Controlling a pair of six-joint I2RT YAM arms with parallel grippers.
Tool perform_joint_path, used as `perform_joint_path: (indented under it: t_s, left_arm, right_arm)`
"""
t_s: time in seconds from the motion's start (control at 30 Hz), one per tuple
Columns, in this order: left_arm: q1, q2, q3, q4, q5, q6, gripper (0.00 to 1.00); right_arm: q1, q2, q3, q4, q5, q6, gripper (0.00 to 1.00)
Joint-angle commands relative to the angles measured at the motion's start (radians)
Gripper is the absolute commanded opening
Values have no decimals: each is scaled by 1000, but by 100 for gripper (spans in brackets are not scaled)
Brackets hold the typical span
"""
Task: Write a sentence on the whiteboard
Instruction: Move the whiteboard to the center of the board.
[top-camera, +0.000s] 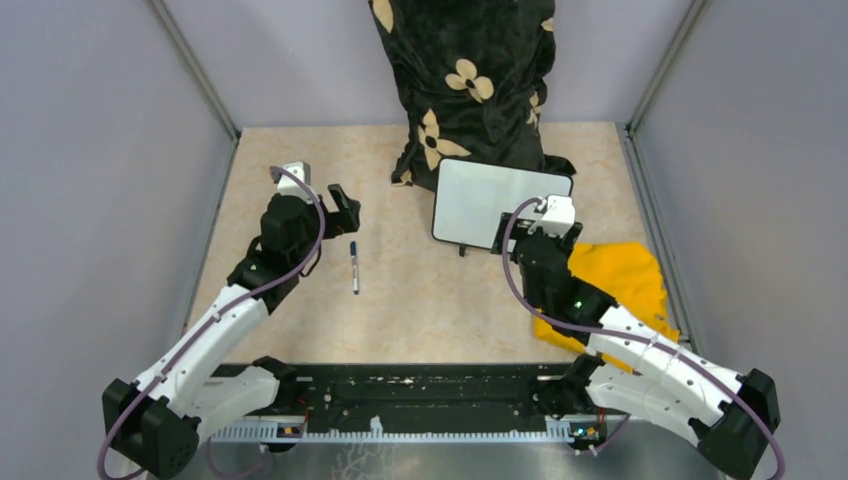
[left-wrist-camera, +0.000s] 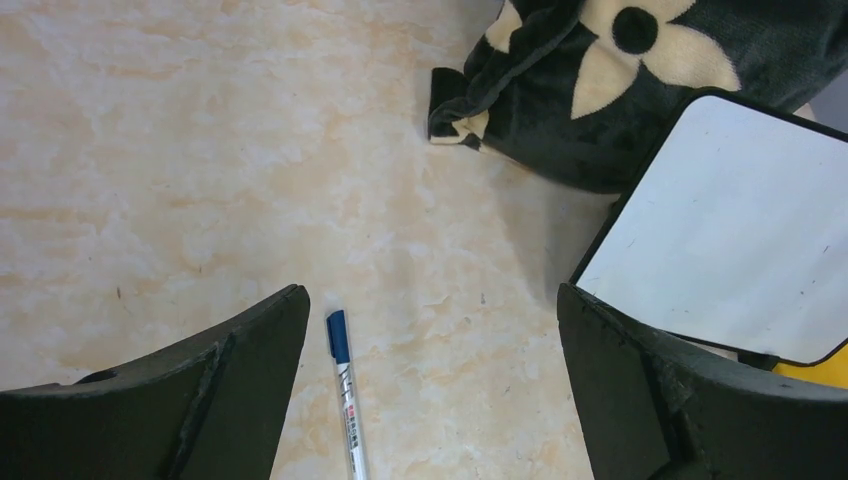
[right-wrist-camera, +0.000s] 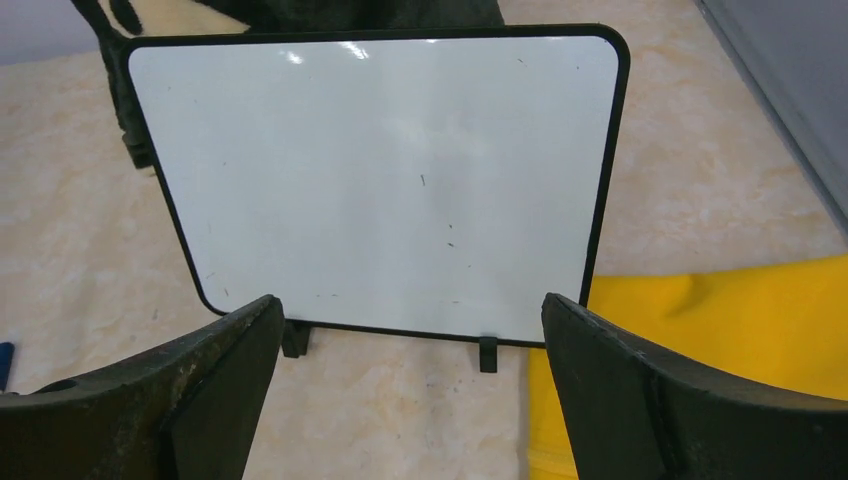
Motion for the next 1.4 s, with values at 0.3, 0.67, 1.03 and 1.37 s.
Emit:
perform_joint_path:
  t_s: [0.3, 0.67, 1.03, 1.37]
  left_arm:
    - [-6, 9, 15, -3, -61, 7, 99]
    - [-7, -4, 9, 6, -9, 5, 99]
    - [-6, -20, 7, 5, 8, -12, 99]
    - [-6, -35, 7, -15, -8, -39, 99]
  right_arm:
    - [-7, -35, 22, 16, -138, -74, 93]
    - [21, 83, -1, 39, -314, 45, 74]
    - [57, 437, 14, 175, -249, 247, 68]
    - [57, 684, 161, 144, -192, 318, 62]
